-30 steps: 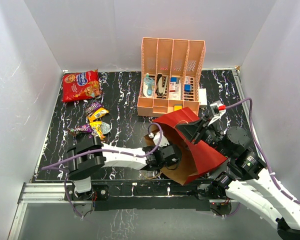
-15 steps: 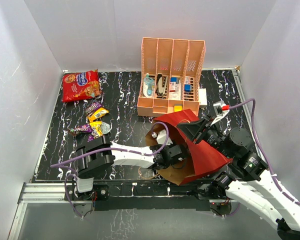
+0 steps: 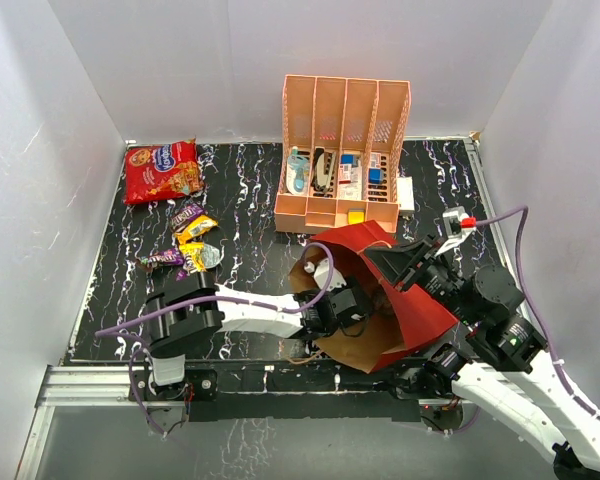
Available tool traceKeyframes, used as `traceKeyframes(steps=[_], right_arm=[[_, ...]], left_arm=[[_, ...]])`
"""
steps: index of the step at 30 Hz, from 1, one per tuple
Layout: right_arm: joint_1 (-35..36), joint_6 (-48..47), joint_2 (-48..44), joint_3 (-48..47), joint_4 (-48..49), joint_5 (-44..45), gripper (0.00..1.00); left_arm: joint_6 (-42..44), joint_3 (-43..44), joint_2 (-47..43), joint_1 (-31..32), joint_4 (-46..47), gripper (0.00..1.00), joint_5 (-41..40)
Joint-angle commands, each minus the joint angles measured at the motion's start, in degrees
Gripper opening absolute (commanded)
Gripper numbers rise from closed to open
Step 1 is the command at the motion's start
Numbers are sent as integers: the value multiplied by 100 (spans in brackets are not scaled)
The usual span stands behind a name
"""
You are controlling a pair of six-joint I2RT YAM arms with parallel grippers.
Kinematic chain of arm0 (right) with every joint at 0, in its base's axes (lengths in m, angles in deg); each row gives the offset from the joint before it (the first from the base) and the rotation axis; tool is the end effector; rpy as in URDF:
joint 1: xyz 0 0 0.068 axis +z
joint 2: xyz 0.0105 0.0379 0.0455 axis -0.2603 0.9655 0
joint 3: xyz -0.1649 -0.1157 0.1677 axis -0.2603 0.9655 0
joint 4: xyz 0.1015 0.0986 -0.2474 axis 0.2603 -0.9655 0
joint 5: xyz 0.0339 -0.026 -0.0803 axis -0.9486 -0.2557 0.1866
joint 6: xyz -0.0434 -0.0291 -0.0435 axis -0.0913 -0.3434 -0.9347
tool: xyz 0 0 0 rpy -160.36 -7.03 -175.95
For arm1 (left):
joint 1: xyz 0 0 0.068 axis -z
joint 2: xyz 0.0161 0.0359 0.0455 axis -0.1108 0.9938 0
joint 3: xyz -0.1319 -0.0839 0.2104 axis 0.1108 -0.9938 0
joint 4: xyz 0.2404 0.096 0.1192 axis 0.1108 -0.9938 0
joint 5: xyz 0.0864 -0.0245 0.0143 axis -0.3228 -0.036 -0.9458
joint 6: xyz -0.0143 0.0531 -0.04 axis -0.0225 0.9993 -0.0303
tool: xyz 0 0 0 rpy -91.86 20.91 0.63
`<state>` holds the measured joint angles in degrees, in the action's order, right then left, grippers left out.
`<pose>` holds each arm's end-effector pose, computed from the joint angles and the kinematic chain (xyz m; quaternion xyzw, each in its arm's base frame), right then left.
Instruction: Take the snacks out of the paper bag
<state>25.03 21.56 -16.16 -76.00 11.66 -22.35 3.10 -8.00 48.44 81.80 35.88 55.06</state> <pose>0.1215 0.1078 0.3617 -0.0701 0.6844 0.4537 0.5664 0.1305 -0.3952 0.1388 -0.1803 0.8626 -0.3667 0.2981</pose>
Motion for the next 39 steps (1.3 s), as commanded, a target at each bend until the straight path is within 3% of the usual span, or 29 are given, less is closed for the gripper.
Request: traceKeyframes(steps=[1, 6, 11, 15, 20, 21, 28, 39], right_arm=[[5, 102, -124, -267, 209, 96, 8], [5, 146, -76, -395, 193, 20, 8], [4, 158, -45, -590, -4, -50, 8], [3, 189, -104, -616, -85, -48, 8], [0, 180, -156, -725, -366, 25, 8], [4, 155, -175, -759, -464, 54, 8], [5, -141, -487, -737, -1300, 587, 8], [4, -378, -873, -509, -1635, 1024, 8]], left_arm=[[90, 307, 389, -78, 344, 46, -267], [103, 745, 943, -246, 392, 47, -299], [958, 483, 1138, -467, 1934, 49, -637], [1875, 374, 1359, -625, 3916, 36, -346], [2589, 514, 1488, -677, 4847, 4, 221], [2647, 448, 1413, -679, 4938, 0, 318], [2983, -367, 430, -678, 5149, 0, 726], [3519, -1823, -1410, -340, 4435, 0, 776]])
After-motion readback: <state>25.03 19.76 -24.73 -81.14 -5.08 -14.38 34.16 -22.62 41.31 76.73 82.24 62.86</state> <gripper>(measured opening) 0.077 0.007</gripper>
